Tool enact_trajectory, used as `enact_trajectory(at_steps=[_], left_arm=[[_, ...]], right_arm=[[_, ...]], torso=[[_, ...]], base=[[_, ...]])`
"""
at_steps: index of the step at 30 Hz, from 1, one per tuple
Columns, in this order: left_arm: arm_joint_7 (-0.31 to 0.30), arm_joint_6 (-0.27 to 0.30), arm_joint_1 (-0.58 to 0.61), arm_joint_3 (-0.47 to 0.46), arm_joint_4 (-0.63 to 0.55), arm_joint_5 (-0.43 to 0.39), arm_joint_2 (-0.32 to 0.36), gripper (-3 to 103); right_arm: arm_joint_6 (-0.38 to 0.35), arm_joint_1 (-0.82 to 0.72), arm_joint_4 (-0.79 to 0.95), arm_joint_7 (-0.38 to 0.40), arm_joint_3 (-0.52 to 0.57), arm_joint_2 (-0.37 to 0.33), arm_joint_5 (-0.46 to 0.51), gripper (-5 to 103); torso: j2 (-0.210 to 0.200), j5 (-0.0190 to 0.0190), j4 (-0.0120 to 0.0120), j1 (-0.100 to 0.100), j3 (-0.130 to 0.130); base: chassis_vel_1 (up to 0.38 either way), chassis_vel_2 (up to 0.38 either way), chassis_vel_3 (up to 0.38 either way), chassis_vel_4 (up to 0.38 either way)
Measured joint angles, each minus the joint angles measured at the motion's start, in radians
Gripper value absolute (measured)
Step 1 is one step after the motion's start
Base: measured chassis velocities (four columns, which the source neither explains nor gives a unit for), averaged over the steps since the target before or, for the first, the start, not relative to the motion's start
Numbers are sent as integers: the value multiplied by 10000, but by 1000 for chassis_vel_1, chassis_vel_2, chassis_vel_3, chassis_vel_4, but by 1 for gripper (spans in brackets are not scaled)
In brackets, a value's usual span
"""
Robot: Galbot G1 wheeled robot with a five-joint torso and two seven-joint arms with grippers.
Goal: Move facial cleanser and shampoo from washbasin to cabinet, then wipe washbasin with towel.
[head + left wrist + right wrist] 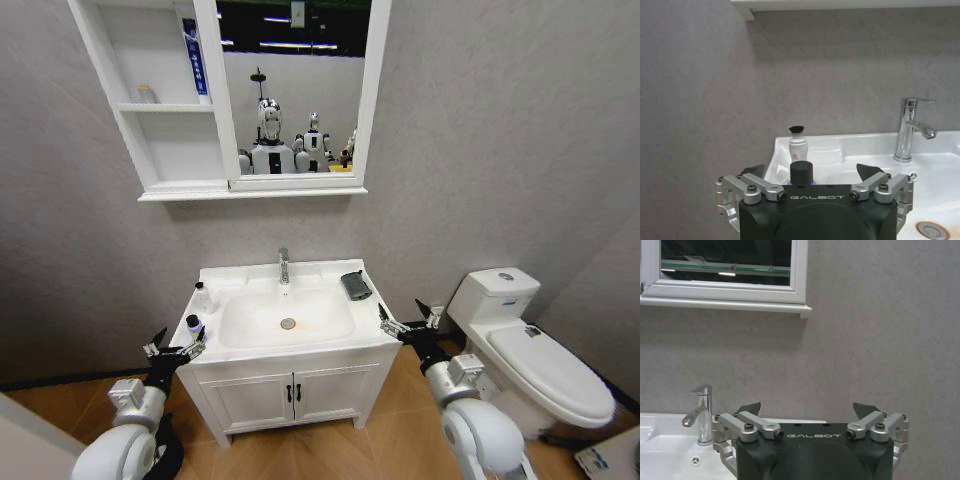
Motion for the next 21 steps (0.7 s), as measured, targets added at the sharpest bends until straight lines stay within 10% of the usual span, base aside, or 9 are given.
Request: enact_trajectory(at_steps=[21], left_arm=[[-7, -52, -977, 767, 1519, 642, 120, 100]], right_arm=[[90, 130, -353, 12, 57, -48, 153, 100]], torso=[[0, 1, -1, 0, 0]], base=[[0, 0, 0, 0]])
